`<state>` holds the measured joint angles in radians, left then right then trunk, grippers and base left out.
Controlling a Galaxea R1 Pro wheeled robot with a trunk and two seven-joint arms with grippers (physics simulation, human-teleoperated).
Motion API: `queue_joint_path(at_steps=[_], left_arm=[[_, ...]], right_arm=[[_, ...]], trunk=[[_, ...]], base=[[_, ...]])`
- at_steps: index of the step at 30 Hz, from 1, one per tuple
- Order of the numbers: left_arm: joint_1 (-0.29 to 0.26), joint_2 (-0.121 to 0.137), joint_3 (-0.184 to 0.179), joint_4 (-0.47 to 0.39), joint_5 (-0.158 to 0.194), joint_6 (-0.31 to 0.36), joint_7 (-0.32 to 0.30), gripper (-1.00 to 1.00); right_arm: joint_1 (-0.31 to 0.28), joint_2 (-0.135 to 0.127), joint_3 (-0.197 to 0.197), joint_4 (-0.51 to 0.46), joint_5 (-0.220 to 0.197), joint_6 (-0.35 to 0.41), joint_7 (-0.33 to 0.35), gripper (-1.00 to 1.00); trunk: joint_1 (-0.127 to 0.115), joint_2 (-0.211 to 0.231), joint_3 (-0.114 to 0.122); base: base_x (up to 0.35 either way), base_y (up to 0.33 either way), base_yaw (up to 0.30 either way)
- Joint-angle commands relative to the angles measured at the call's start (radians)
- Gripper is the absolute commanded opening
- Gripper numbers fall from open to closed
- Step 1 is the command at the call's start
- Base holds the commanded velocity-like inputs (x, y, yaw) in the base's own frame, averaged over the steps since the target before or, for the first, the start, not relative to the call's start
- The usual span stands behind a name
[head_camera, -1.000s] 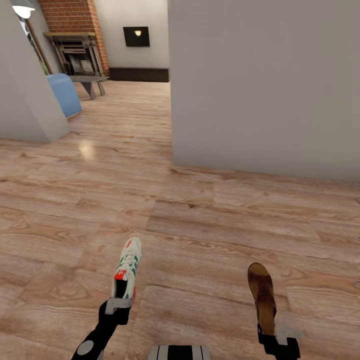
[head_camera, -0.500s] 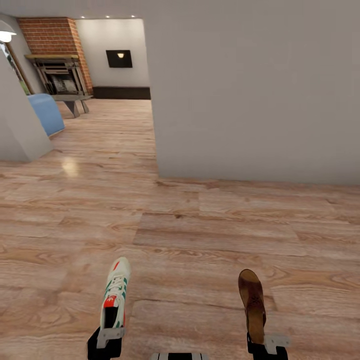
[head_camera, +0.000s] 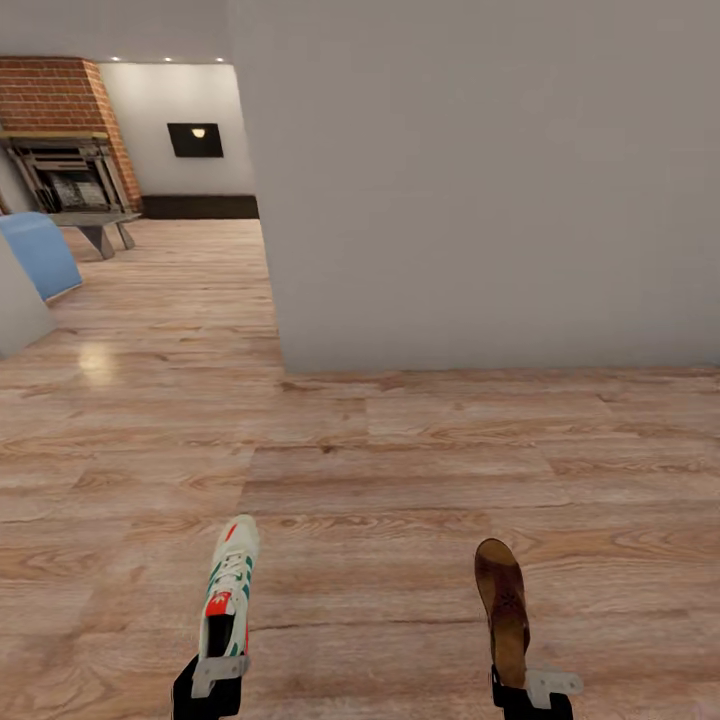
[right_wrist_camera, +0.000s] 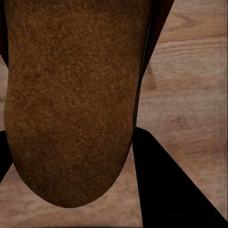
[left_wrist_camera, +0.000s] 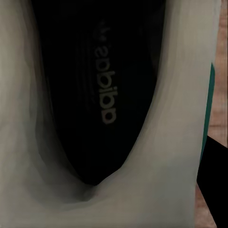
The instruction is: Pick up the two gym shoes and the two sandals from the corridor floor and place them onto the hallstand (shoe rack) in the corridor, making sure they are on the rack and not on the floor. Arrange them so the two gym shoes are next to each other and the two sandals are next to each other.
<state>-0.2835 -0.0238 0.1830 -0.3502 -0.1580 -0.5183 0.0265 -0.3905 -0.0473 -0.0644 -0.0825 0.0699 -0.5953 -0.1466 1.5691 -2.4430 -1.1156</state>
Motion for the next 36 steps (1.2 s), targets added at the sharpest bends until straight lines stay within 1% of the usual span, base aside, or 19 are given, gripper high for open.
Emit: queue_joint_path(at_steps=[1,18,27,36], left_arm=[[0.000,-0.001,0.006,0.000,-0.011,-0.003,0.003,-1.00],[0.002,-0.001,0.005,0.002,-0.011,-0.005,0.003,-1.00],[0.012,-0.006,0.002,0.001,-0.009,-0.007,0.003,-1.00],[0.012,-0.005,0.002,0.000,-0.010,-0.008,0.003,-1.00]], right_arm=[[-0.001,0.001,-0.006,0.001,0.004,-0.003,-0.001,-1.00],[-0.001,0.001,-0.006,0.001,0.004,-0.003,-0.001,-1.00],[-0.001,0.001,-0.006,0.001,0.004,-0.003,-0.001,-1.00],[-0.001,0.001,-0.006,0.001,0.004,-0.003,-0.001,-1.00]], trunk=[[-0.004,0.007,0.004],[-0.069,0.126,0.075],[-0.069,0.126,0.084],[-0.069,0.126,0.093]], base=[[0.000,0.000,-0.239],[0.000,0.000,-0.239],[0.022,0.000,-0.239],[0.290,0.000,-0.239]])
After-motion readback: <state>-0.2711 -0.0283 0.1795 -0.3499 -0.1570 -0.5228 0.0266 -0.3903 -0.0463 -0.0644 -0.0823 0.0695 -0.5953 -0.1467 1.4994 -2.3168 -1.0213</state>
